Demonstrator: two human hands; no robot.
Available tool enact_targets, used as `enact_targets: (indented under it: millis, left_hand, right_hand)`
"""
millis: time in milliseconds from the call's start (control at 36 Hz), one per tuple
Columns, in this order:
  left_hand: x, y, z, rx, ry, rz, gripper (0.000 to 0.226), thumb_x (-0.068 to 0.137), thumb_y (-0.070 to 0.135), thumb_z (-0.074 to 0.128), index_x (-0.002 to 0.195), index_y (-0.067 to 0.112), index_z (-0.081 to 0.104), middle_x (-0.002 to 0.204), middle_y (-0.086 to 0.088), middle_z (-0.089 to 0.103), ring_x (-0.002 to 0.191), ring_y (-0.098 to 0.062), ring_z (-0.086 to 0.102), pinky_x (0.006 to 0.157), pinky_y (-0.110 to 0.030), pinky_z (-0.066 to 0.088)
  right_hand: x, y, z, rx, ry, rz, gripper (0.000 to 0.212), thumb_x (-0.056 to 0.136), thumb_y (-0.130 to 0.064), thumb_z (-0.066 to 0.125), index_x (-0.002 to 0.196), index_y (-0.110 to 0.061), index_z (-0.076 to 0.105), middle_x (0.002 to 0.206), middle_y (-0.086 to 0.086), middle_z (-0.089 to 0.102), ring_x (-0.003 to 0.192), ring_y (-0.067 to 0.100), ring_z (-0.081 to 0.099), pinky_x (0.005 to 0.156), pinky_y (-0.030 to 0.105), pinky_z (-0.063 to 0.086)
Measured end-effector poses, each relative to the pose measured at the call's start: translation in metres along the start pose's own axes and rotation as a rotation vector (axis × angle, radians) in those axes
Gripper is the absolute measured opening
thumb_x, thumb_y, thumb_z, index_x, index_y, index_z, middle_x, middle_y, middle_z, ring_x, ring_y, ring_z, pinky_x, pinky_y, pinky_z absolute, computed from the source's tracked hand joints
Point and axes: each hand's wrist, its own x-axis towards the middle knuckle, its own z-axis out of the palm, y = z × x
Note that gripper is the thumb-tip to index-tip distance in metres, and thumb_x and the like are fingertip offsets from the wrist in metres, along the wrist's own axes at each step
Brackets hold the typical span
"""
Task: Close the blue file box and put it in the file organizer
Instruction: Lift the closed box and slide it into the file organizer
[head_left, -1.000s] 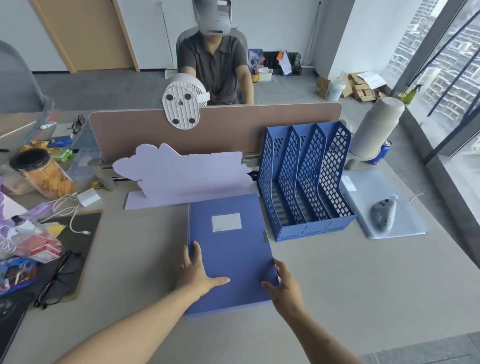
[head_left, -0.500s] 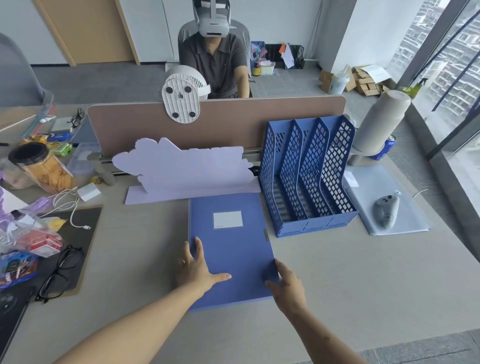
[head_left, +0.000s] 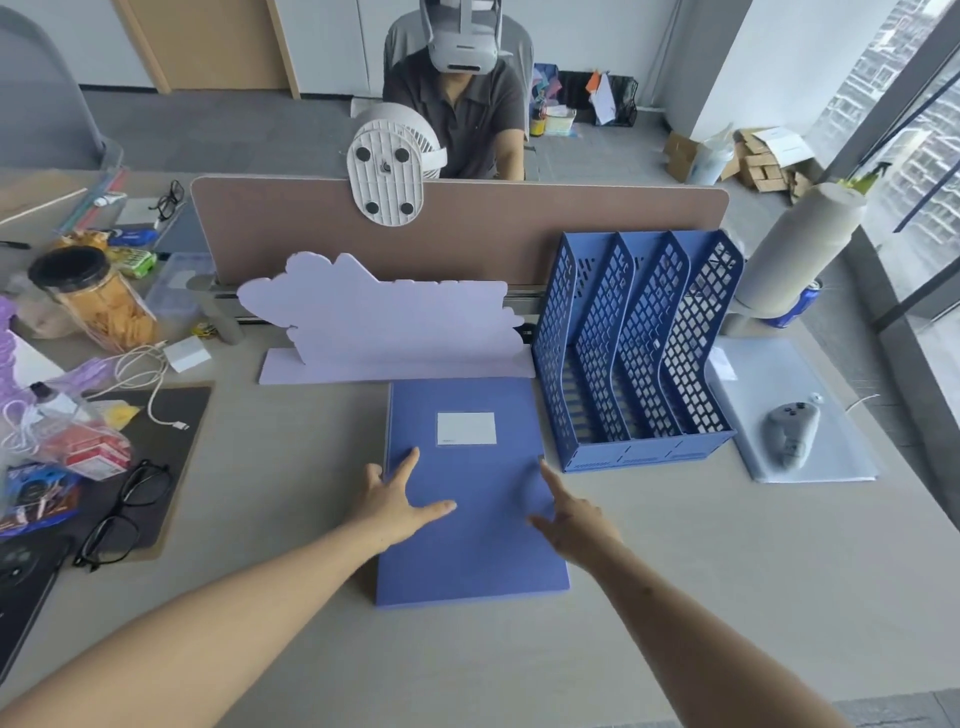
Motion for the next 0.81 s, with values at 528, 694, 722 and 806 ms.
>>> enact_targets:
  millis: [528,694,722,806]
  left_hand:
    - [0.021,-0.015,-0.011,0.112,-0.115,0.045,0.113,0.076,0.043,0.08,0.149,0.054,-0.005,0.139,-0.016,0.028,0.107,-0.028,0.056,0.095,-0.033,0.049]
    - [0.014,-0.016,-0.011,-0.086,-0.072,0.056,0.12,0.073,0.029,0.085,0.15,0.053,-0.004,0.148,-0.017,0.029,0.122,-0.027,0.049,0.096,-0.032,0.046]
    - [0.011,-0.019,-0.009,-0.169,-0.055,0.055,0.125,0.072,0.023,0.087,0.15,0.053,-0.006,0.155,-0.018,0.023,0.133,-0.029,0.043,0.099,-0.032,0.043]
    - [0.006,-0.029,-0.004,-0.42,-0.014,0.072,0.137,0.066,0.011,0.09,0.145,0.054,-0.013,0.166,-0.001,0.009,0.15,-0.022,0.022,0.11,-0.032,0.034]
  right_hand:
    - [0.019,-0.007,0.003,-0.115,-0.045,0.05,0.077,0.095,-0.042,0.042,0.146,-0.046,-0.015,0.114,0.008,0.065,0.105,0.032,0.06,0.089,0.042,0.045]
    - [0.017,-0.002,0.006,0.096,-0.099,0.019,0.091,0.092,-0.036,0.054,0.146,-0.044,-0.018,0.07,0.006,0.054,0.068,0.027,0.052,0.07,0.034,0.044]
    - [0.015,0.001,0.009,0.144,-0.076,0.006,0.093,0.091,-0.035,0.057,0.146,-0.045,-0.016,0.076,0.008,0.06,0.066,0.027,0.051,0.069,0.034,0.044]
    - [0.008,0.005,0.014,0.209,-0.041,-0.011,0.096,0.088,-0.039,0.061,0.147,-0.044,-0.014,0.109,0.014,0.064,0.079,0.031,0.057,0.076,0.034,0.046]
